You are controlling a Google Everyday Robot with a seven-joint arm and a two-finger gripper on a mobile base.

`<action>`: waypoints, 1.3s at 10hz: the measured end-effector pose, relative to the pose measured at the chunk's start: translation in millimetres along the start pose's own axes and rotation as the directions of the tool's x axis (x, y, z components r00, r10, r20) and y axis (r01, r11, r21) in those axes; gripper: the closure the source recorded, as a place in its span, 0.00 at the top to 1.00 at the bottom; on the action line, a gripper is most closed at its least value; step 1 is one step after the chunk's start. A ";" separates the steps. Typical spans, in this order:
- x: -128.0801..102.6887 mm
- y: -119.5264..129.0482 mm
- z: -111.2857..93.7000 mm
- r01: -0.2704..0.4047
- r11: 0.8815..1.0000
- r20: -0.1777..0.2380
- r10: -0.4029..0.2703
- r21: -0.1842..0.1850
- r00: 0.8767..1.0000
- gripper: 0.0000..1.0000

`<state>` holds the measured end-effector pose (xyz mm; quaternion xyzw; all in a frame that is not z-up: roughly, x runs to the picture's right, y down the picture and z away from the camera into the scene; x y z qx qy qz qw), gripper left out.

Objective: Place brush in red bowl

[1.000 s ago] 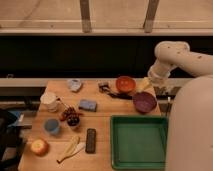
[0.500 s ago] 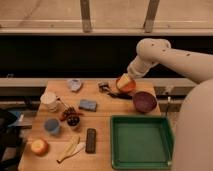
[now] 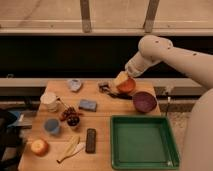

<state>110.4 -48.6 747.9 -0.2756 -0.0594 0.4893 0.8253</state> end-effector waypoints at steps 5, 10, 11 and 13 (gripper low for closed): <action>-8.4 18.0 84.0 0.071 0.997 -0.065 -0.073 -0.041 0.995 0.75; -2.3 17.2 131.8 0.092 0.992 -0.151 -0.105 -0.088 0.983 0.75; -3.3 16.8 138.0 0.098 0.991 -0.164 -0.112 -0.096 0.980 0.75; -8.5 20.4 149.4 0.131 0.986 -0.185 -0.148 -0.104 0.971 0.75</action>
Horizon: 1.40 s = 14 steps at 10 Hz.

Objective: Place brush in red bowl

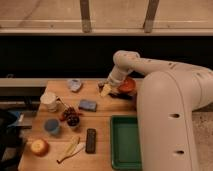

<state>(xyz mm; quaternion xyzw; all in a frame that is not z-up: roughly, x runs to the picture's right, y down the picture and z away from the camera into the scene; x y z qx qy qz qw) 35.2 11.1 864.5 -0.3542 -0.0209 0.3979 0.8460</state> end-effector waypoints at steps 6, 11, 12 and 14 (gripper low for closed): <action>-1.4 0.7 0.7 0.004 1.000 0.006 -0.004 0.016 1.000 0.75; -7.2 2.7 6.3 0.006 0.998 0.001 -0.006 0.070 1.000 0.75; -10.3 1.9 10.9 0.009 0.997 -0.005 -0.009 0.070 1.000 0.75; -11.3 -4.5 21.1 0.016 0.997 -0.021 -0.015 0.069 1.000 0.75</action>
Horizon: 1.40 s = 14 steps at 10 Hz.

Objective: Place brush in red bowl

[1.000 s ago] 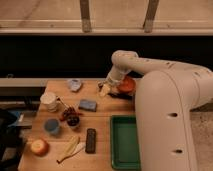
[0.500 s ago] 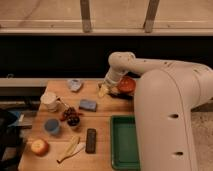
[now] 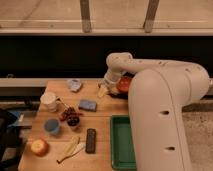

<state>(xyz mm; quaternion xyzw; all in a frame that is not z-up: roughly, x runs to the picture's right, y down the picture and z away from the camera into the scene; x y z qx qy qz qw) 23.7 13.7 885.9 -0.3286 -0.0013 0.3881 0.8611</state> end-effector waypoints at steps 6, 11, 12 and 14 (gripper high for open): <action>-14.9 -14.6 29.0 0.028 0.999 -0.003 -0.028 -0.017 1.000 0.75; -11.7 -41.9 47.4 0.004 1.000 0.026 -0.003 -0.022 1.000 0.75; -9.2 -47.1 49.5 -0.005 1.000 0.035 0.005 -0.022 0.999 0.75; -7.6 -53.8 53.3 -0.010 1.000 0.043 0.011 -0.023 0.999 0.75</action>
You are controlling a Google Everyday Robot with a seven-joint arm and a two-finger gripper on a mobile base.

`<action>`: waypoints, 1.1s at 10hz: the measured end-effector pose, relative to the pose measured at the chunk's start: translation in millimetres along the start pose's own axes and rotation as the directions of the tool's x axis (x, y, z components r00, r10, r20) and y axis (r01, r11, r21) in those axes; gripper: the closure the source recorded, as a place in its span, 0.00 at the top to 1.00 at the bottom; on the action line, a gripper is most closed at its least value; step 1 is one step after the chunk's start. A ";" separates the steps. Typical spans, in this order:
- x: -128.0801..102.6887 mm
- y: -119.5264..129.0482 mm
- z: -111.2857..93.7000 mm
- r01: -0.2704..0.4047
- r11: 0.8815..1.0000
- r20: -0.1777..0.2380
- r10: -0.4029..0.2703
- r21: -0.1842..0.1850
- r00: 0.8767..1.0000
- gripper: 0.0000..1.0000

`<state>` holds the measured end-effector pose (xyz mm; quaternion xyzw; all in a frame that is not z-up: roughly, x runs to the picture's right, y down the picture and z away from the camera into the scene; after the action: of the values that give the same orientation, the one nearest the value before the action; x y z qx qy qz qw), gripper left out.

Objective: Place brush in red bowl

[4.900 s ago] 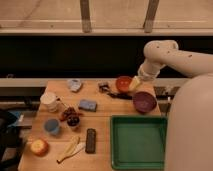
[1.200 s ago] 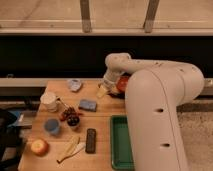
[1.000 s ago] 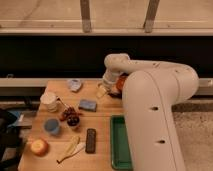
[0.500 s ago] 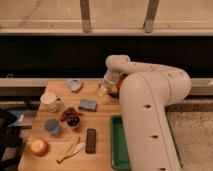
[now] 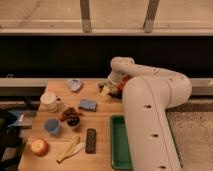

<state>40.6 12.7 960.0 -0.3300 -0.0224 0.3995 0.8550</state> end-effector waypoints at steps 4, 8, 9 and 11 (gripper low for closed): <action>0.3 -3.3 18.1 -0.006 1.000 -0.001 0.006 -0.025 1.000 0.75; -0.5 -2.0 29.1 -0.004 0.999 0.015 0.005 -0.050 1.000 0.52; 1.2 -3.9 29.0 -0.001 0.999 0.020 0.002 -0.054 1.000 0.44; 1.9 -2.6 29.1 -0.002 0.998 0.018 0.003 -0.060 1.000 0.23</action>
<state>34.8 28.7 983.8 -0.3520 -0.0418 0.4028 0.8439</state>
